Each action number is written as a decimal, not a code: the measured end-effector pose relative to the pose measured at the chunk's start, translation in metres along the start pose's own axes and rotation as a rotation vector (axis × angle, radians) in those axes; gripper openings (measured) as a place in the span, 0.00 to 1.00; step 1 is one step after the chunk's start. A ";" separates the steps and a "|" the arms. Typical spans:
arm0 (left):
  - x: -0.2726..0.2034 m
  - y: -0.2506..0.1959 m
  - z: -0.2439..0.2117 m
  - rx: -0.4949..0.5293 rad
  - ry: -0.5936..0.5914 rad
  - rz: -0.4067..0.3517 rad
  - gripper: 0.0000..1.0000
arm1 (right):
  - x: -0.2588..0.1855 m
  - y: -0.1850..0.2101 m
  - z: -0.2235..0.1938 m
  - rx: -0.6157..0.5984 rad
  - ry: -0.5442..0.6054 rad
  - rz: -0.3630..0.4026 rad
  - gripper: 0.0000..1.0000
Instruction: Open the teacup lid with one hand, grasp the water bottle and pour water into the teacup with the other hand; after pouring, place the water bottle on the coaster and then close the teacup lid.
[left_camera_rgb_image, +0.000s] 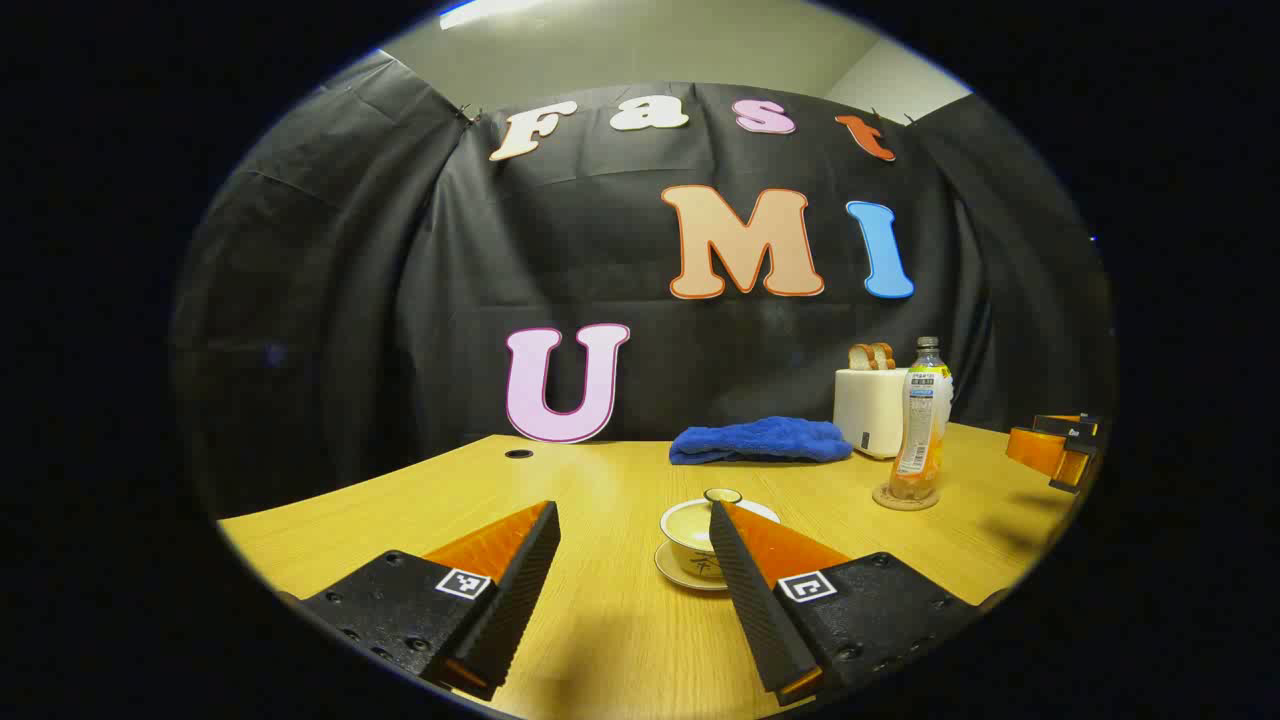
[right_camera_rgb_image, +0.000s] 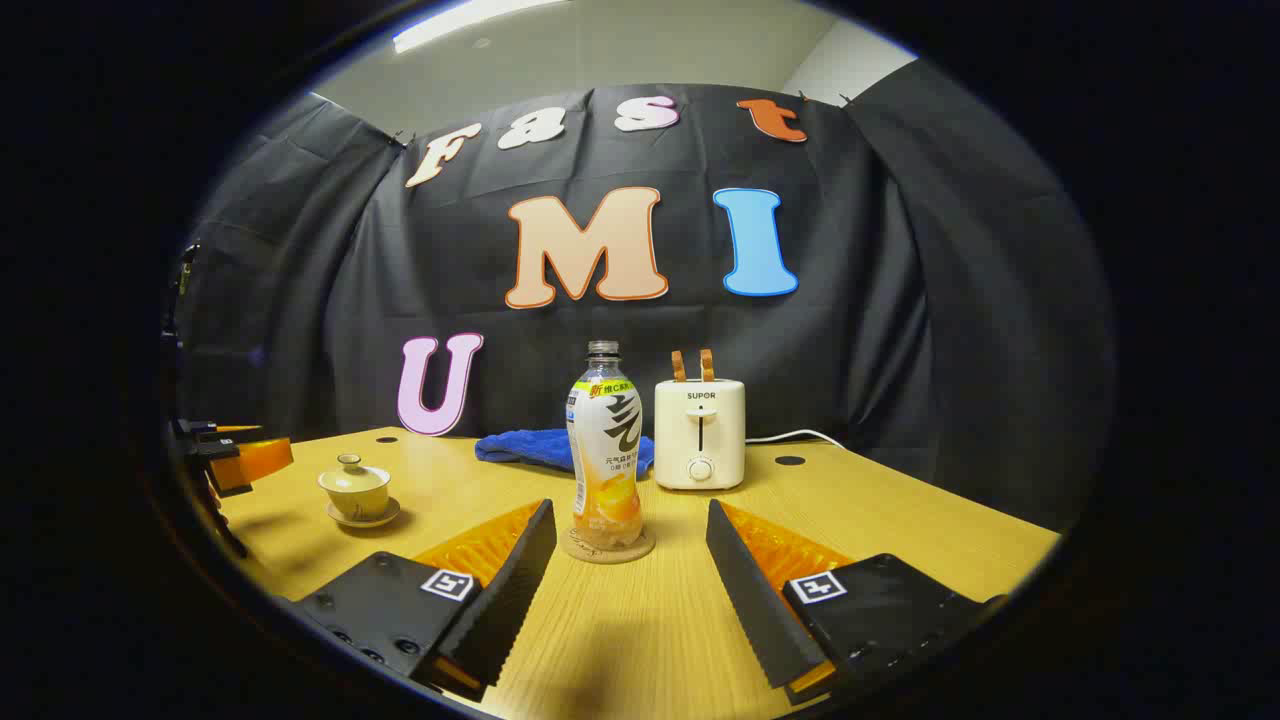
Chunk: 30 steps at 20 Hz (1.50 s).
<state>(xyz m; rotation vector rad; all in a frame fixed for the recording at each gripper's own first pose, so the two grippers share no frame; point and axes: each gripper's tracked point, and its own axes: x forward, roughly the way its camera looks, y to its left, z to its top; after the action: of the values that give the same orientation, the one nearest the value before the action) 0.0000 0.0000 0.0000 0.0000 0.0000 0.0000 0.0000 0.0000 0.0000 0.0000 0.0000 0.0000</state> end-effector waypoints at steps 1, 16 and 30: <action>0.000 0.000 0.000 0.000 0.000 0.001 0.88 | 0.000 0.000 0.000 0.000 0.000 0.000 0.93; 0.000 -0.003 0.001 0.002 -0.002 -0.017 0.88 | 0.000 0.001 0.001 -0.001 0.000 0.007 0.92; 0.022 -0.040 0.000 0.003 0.002 -0.176 0.88 | -0.001 0.000 0.001 -0.001 -0.001 0.011 0.97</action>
<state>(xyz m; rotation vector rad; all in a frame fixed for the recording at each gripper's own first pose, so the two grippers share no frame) 0.0222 -0.0399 0.0003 0.0033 0.0015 -0.1760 -0.0009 0.0004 0.0006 -0.0005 -0.0009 0.0110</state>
